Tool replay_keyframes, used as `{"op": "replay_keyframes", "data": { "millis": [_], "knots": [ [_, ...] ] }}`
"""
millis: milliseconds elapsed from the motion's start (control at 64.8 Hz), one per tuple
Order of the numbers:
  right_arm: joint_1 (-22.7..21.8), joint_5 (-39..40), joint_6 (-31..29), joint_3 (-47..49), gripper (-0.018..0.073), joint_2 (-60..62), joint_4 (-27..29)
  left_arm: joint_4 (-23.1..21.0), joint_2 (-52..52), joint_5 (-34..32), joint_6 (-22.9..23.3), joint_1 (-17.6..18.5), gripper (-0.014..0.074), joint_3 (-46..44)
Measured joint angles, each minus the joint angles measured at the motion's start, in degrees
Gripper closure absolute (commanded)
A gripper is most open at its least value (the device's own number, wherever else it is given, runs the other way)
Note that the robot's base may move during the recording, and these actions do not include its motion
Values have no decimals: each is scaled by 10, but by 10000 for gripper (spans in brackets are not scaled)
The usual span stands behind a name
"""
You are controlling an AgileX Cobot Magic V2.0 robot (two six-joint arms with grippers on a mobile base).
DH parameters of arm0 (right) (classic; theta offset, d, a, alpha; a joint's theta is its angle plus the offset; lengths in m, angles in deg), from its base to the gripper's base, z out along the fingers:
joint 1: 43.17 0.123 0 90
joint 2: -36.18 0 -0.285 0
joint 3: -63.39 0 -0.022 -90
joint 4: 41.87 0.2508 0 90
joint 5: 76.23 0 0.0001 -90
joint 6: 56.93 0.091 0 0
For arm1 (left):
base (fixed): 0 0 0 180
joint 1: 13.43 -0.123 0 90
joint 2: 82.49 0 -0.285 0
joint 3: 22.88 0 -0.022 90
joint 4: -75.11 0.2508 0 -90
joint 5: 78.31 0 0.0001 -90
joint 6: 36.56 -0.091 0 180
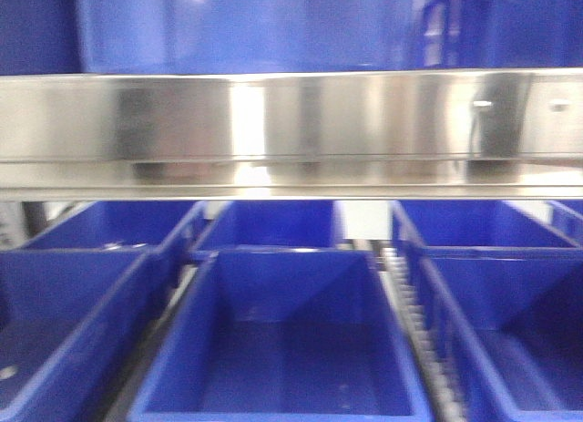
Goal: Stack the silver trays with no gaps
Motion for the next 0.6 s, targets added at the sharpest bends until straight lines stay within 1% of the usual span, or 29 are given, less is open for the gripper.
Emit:
{"op": "replay_keyframes", "data": {
  "millis": [602],
  "knots": [
    [0, 0, 0, 0, 629, 0, -1, 0, 0, 0, 0, 0, 605, 0]
  ]
}}
